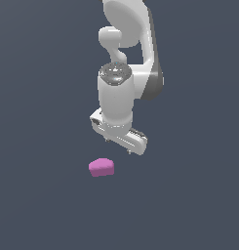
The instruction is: Pick up the object and move it to a goal position.
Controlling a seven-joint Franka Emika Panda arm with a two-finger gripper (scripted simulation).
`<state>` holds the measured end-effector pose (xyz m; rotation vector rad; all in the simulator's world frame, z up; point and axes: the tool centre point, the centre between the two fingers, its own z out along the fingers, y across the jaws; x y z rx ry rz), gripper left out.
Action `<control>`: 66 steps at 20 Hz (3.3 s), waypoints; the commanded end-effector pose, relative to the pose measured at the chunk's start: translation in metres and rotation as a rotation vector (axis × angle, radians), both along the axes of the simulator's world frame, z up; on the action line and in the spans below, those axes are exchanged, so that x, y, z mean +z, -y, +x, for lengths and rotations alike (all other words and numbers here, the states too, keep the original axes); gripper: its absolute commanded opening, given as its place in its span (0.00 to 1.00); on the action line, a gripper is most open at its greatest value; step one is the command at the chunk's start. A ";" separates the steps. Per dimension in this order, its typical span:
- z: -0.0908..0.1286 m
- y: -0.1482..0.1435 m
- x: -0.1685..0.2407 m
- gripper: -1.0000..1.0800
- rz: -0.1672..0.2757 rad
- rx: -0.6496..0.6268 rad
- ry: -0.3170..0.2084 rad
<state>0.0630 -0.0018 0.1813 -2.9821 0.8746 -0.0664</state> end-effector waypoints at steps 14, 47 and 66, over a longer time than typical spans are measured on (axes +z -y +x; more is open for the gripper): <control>0.018 0.042 -0.029 0.96 0.010 -0.495 -0.038; 0.028 0.074 -0.090 0.96 0.003 -0.872 -0.056; 0.030 0.074 -0.101 0.00 0.003 -0.873 -0.056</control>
